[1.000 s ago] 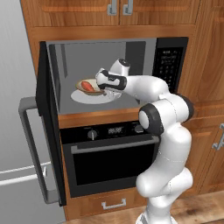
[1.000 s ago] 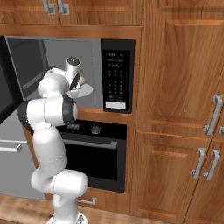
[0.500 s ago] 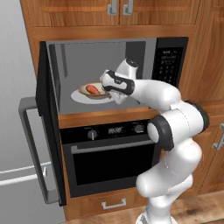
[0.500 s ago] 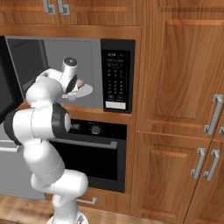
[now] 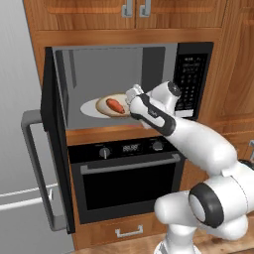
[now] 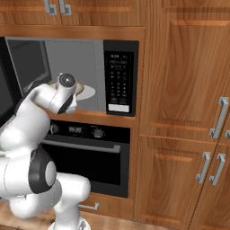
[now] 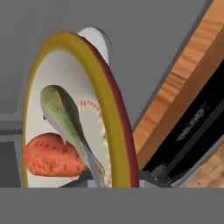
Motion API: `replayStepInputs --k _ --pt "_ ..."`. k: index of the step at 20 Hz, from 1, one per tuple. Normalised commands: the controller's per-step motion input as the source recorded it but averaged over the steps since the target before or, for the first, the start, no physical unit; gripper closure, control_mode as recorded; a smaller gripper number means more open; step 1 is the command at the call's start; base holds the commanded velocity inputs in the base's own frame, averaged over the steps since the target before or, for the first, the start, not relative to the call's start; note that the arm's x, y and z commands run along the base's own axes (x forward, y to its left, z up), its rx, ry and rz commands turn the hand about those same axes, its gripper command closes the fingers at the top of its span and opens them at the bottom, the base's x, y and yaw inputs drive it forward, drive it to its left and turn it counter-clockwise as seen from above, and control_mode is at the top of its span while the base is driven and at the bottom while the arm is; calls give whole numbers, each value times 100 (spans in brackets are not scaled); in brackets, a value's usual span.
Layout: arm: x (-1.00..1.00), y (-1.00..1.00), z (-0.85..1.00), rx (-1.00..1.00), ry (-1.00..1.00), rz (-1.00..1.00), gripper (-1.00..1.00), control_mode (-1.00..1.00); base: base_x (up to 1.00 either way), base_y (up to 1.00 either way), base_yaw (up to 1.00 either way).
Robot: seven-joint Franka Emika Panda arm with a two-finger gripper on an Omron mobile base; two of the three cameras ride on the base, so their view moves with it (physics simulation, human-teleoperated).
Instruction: The microwave is finished heating the fish and sweet potato. Take the bowl containing the food and place it on the dining counter.
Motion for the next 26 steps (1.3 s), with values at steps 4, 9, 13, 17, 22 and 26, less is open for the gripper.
replayStepInputs --k 4,9,13,17,22,26 --pt "-100 -13 92 3 -4 0 100 -100 0 0 0" --pt "-100 -16 100 0 0 0 100 -100 0 0 0" --pt "-100 -50 97 0 5 1 100 -100 0 0 0" --pt "-89 -23 41 0 -1 3 100 -100 0 0 0" --pt "-6 0 0 0 -1 0 100 -100 0 0 0" --pt "-29 0 0 0 0 0 100 -100 0 0 0"
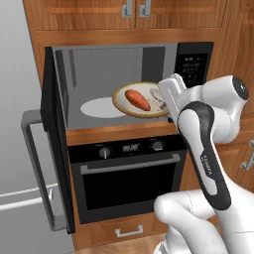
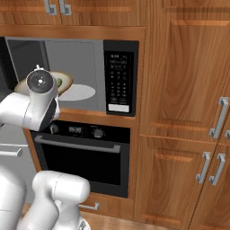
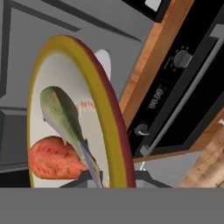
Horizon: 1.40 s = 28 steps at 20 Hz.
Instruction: The microwave is finished heating the fish and sweet potato. Take the bowl containing the food and place it on the dining counter.
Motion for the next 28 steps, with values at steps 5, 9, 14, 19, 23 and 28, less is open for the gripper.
replayStepInputs --k 5,9,14,19,23,28 --pt "-70 -11 0 0 0 0 100 -100 0 0 0" --pt "-47 -14 0 0 0 0 100 100 -49 -36 0" --pt "0 0 0 0 0 0 100 100 -69 -99 1" --pt "0 0 0 0 0 0 100 100 -48 -99 31" --pt "0 0 0 0 0 0 100 100 -71 -59 78" --pt "0 0 0 0 0 0 100 100 -60 -21 99"
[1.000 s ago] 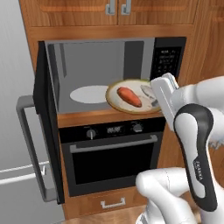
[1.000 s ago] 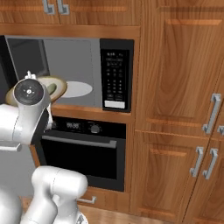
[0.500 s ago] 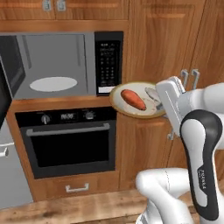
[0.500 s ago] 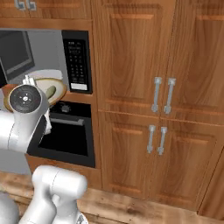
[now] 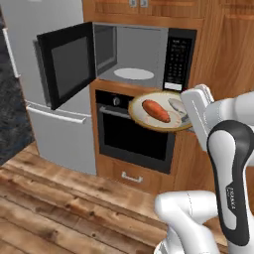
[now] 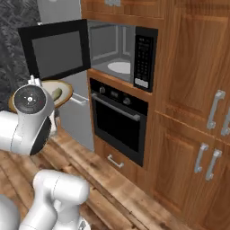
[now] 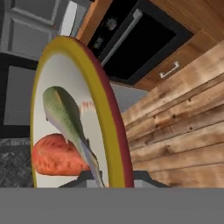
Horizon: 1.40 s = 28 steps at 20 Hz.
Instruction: The microwave is finished heating the fish and sweet potato. Take the bowl containing the food and place it on the dining counter.
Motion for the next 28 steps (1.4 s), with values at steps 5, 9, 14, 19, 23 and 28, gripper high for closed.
replayStepInputs --k 5,9,14,19,23,28 --pt "0 0 0 0 0 0 100 100 -31 -7 100" --pt "0 0 0 0 0 0 100 100 -6 -7 100" --pt "0 0 0 0 0 0 100 100 0 -3 100" --pt "0 0 0 0 0 0 100 100 0 0 100" --pt "0 0 0 0 0 0 100 100 -1 -6 100" --pt "0 0 0 0 0 0 100 100 -2 -12 100"
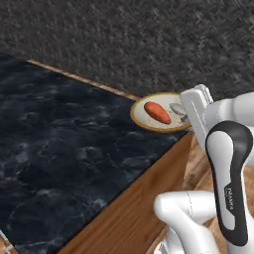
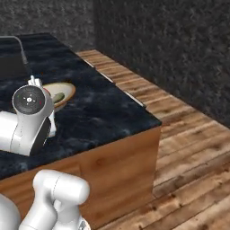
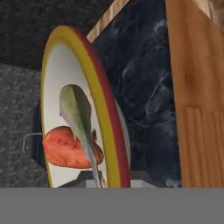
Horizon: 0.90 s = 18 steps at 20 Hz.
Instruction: The microwave is finished heating the fish and sweet potato. Take the bowl containing the food and place it on the dining counter.
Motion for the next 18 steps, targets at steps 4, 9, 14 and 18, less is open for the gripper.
replayStepInputs --k 4,9,14,18 --pt "0 0 0 0 0 0 100 100 -2 -30 100" --pt "0 0 0 0 0 0 100 100 -1 -47 87" --pt "0 0 0 0 0 0 100 100 -1 -8 32" --pt "0 0 0 0 0 0 100 100 0 0 22"
